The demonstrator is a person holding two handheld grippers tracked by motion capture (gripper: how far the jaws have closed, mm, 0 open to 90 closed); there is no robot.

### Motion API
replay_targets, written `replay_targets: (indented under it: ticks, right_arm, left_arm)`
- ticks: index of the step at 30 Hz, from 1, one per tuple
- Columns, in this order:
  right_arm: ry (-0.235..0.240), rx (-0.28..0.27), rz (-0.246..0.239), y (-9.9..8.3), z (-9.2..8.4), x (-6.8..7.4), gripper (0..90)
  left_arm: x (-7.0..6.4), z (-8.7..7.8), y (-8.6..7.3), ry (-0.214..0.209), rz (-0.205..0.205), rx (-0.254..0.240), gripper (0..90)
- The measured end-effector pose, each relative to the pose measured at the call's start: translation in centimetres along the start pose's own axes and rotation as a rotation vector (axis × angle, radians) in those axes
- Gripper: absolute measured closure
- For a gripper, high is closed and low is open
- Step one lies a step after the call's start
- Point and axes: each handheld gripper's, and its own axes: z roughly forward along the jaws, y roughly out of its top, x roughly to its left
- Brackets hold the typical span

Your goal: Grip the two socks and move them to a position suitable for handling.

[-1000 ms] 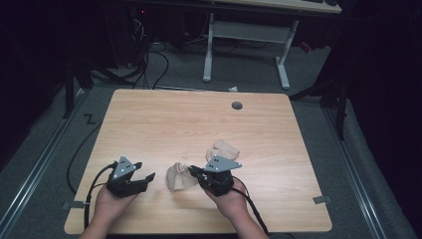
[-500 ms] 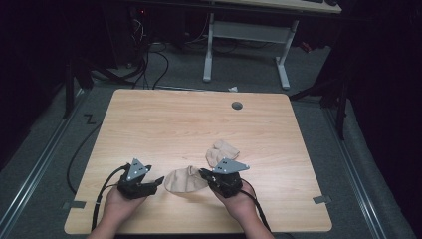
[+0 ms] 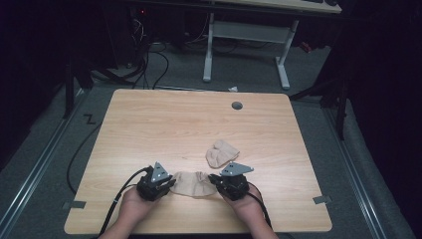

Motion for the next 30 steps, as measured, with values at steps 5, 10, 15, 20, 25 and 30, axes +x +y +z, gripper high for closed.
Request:
replay_targets:
  ticks: [5,10,15,20,25,30]
  right_arm:
    - [-0.011,0.038,0.015,-1.3,-0.2,-0.7,86.8]
    - [-0.009,0.067,0.018,-2.4,-0.6,-0.6,86.4]
    - [0.005,0.086,0.012,-3.1,-0.8,-0.2,85.4]
    - [0.023,0.11,0.002,-3.6,-0.5,0.3,82.6]
    - [0.031,0.085,0.009,-3.4,-0.8,0.4,73.5]
    - [0.01,0.056,0.01,-3.2,-1.4,0.2,72.5]
  left_arm:
    - [-0.6,-0.3,-0.1,-0.024,0.034,0.022,83.0]
    - [-1.4,-0.6,-0.4,-0.044,0.065,0.042,83.8]
    - [-2.1,-1.5,-0.9,-0.054,0.083,0.067,83.3]
    - [-2.2,-2.3,-1.4,-0.055,0.074,0.083,80.8]
    - [-1.8,-2.8,-1.4,-0.045,0.048,0.065,70.8]
    - [-1.4,-3.5,-1.4,-0.014,0.026,0.016,59.9]
